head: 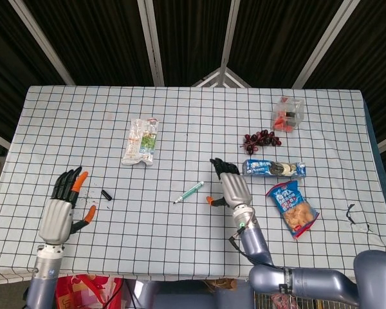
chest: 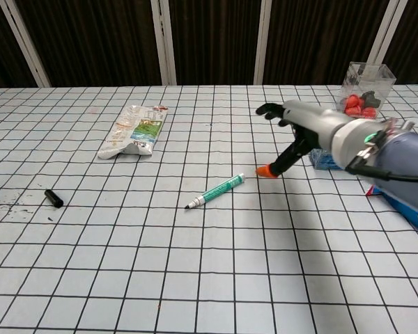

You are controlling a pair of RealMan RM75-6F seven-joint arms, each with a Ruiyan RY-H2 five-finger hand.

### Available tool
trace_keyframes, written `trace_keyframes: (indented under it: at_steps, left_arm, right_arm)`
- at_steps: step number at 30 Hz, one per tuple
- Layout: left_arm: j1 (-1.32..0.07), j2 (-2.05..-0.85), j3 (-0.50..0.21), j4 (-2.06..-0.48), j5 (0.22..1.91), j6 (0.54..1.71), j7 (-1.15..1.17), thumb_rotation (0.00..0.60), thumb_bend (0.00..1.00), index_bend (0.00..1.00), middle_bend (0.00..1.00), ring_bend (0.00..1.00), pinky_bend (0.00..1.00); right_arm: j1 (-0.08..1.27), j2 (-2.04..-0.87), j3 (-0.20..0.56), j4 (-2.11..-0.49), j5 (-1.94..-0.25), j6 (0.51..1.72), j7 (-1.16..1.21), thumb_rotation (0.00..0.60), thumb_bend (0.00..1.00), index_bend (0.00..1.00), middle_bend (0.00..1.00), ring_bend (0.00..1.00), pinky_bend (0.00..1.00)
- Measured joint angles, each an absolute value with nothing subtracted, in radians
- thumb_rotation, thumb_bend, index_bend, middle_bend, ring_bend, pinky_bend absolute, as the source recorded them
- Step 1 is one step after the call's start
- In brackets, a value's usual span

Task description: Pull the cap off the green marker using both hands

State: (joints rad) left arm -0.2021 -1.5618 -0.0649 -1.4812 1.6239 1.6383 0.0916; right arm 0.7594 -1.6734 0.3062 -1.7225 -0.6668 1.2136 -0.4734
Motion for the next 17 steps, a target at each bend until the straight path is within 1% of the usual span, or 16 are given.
trace_keyframes:
  at_steps: [5, 9, 10, 13, 17]
  left_arm:
    - [-0.132, -1.436, -0.071, -1.54, 1.598, 1.72, 0.13, 0.6, 0.49, 0.13, 0.07, 0.0, 0.01]
    - [-0.067, -1.353, -0.075, -1.558, 1.551, 1.767, 0.142, 0.6, 0.49, 0.11, 0.04, 0.0, 0.01]
    - [-0.052, -1.334, -0.076, -1.561, 1.533, 1.772, 0.141, 0.6, 0.49, 0.11, 0.04, 0.0, 0.01]
    - [-0.027, -1.291, -0.079, -1.572, 1.48, 1.771, 0.126, 0.6, 0.49, 0.07, 0.02, 0.0, 0.01]
    - [-0.007, -1.247, -0.084, -1.587, 1.418, 1.736, 0.082, 0.6, 0.49, 0.05, 0.02, 0.0, 0.01]
  right_arm:
    - [0.667, -1.537, 0.275, -1.79, -0.784, 1.279, -0.419, 0.6, 0.27, 0.14, 0.06, 0.07, 0.0]
    - [0.575, -1.413, 0.211, -1.801, -0.91, 1.346, -0.383, 0.6, 0.27, 0.15, 0.06, 0.07, 0.0]
    - [0.545, -1.377, 0.185, -1.798, -0.945, 1.367, -0.375, 0.6, 0.27, 0.15, 0.06, 0.07, 0.0]
    - [0.484, -1.316, 0.122, -1.764, -1.025, 1.415, -0.36, 0.6, 0.27, 0.15, 0.06, 0.07, 0.0]
    - [0.409, -1.267, 0.064, -1.699, -1.103, 1.457, -0.316, 0.6, 0.27, 0.15, 0.06, 0.07, 0.0]
